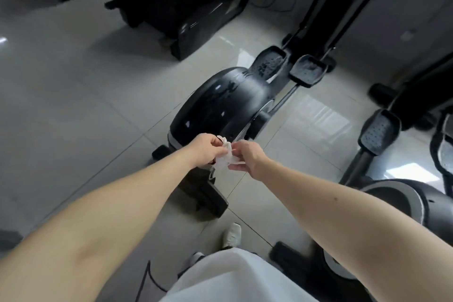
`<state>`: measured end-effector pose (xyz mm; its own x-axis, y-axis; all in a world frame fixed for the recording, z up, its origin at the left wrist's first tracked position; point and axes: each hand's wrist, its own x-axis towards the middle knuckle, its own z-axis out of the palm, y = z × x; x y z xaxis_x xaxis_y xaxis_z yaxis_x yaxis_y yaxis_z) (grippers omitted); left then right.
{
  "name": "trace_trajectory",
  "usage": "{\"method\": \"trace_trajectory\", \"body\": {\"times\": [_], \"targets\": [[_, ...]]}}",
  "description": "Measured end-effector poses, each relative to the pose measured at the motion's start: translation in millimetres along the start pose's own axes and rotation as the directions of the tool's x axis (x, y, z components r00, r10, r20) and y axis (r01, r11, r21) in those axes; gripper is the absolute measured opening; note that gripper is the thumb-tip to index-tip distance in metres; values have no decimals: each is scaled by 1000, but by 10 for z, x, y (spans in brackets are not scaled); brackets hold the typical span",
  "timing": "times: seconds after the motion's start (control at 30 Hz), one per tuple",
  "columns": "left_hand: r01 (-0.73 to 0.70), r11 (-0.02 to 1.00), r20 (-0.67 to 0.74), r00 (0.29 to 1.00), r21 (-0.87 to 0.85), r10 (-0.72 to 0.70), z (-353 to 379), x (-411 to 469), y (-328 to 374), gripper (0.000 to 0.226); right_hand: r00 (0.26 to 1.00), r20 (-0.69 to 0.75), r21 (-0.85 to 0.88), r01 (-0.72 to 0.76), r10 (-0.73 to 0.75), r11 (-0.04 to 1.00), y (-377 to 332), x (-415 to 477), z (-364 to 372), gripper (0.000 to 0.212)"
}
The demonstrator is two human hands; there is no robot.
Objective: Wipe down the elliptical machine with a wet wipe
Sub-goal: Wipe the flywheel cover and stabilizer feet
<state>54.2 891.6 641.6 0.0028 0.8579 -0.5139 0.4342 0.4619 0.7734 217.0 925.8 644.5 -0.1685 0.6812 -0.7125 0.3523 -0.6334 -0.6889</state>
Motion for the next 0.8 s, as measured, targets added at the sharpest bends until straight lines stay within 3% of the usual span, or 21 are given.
{"method": "trace_trajectory", "body": {"times": [0.07,0.17,0.5,0.67,0.8], "targets": [[-32,996,18,999,77,31,-6,108,157,16,999,39,139,-14,9,990,-48,89,-148,18],[-82,989,43,996,125,77,-35,304,367,16,996,38,102,71,-75,992,-139,228,-347,33],[-173,965,176,974,197,139,-532,907,573,19,995,63,129,63,-71,990,-608,585,-485,25],[-190,951,232,963,242,134,-1121,1311,269,15,997,-66,10,45,-45,999,-805,873,41,20],[-183,958,314,943,223,107,-1682,1590,-49,17,968,-249,-26,18,-24,1000,-952,996,695,18]]}}
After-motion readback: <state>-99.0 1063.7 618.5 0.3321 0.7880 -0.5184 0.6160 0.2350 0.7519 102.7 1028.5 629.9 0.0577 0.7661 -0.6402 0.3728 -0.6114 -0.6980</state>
